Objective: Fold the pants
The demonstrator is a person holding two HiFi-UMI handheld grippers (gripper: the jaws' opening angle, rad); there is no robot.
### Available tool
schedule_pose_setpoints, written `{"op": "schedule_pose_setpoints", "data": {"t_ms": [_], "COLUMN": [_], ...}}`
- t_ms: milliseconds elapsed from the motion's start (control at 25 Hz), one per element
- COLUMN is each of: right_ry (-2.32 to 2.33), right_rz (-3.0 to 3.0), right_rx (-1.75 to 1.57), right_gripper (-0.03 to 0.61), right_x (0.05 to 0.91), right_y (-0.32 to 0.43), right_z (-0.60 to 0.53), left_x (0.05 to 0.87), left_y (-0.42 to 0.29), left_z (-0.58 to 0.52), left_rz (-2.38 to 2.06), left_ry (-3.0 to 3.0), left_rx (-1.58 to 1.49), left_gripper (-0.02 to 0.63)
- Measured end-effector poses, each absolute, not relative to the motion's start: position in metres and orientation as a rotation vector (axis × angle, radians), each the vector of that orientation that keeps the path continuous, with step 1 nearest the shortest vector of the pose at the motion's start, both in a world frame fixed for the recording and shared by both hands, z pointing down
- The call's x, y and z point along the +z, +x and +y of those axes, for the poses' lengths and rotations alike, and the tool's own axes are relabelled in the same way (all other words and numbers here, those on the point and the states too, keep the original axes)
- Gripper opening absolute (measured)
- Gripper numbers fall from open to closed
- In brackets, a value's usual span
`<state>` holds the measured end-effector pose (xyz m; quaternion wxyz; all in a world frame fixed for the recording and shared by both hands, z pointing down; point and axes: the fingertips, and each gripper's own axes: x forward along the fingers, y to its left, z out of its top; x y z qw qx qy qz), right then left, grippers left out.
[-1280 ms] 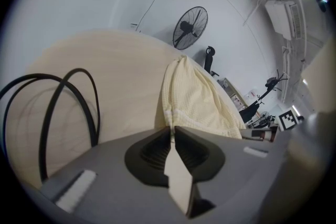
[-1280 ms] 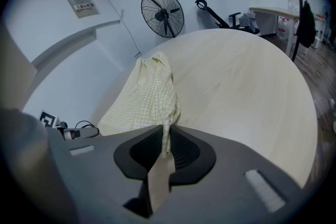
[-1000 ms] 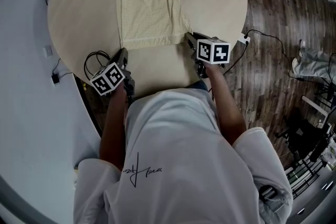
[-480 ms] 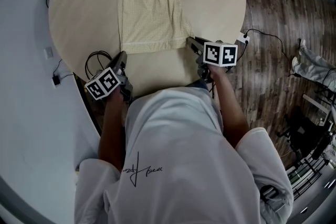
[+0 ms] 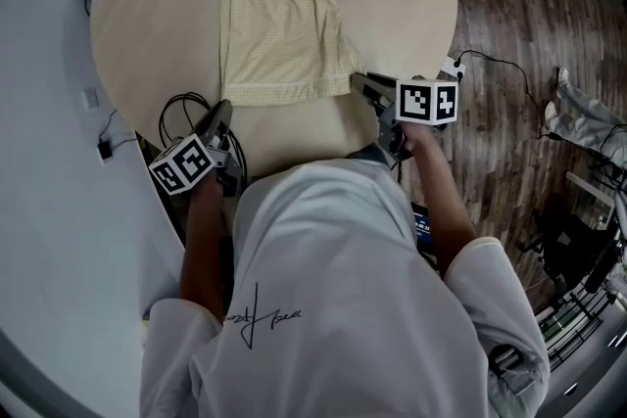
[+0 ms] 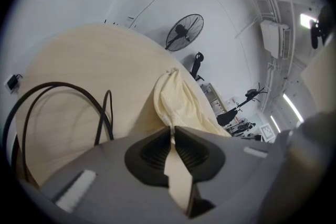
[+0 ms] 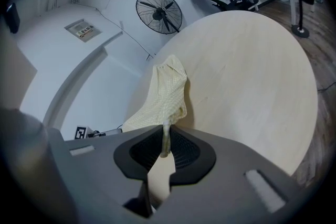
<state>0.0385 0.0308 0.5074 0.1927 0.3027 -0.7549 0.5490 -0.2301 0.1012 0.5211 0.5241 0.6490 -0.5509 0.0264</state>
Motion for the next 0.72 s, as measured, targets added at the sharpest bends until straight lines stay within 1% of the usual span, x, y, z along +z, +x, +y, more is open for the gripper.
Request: {"op": "schedule_pose_setpoints", "data": {"t_ms": [200,720], "right_ry": [0.8,0.679], "right_rz": [-2.137,-2.149], "right_rx": [1.625,1.614], "right_gripper": [0.034,0.034], "right_x": [0.497,0.473], "right_y": [0.037,0.032], "right_z": [0.032,0.013], "left_x": [0.511,0.479], "left_y": [-0.234,-0.235], "left_z": [0.098,0.068], "left_rz": [-1.291,-1.285], "left_ry": [1.557,1.612], "left_rx": [0.028,-0.001], "left_gripper": [0.083,0.083]}}
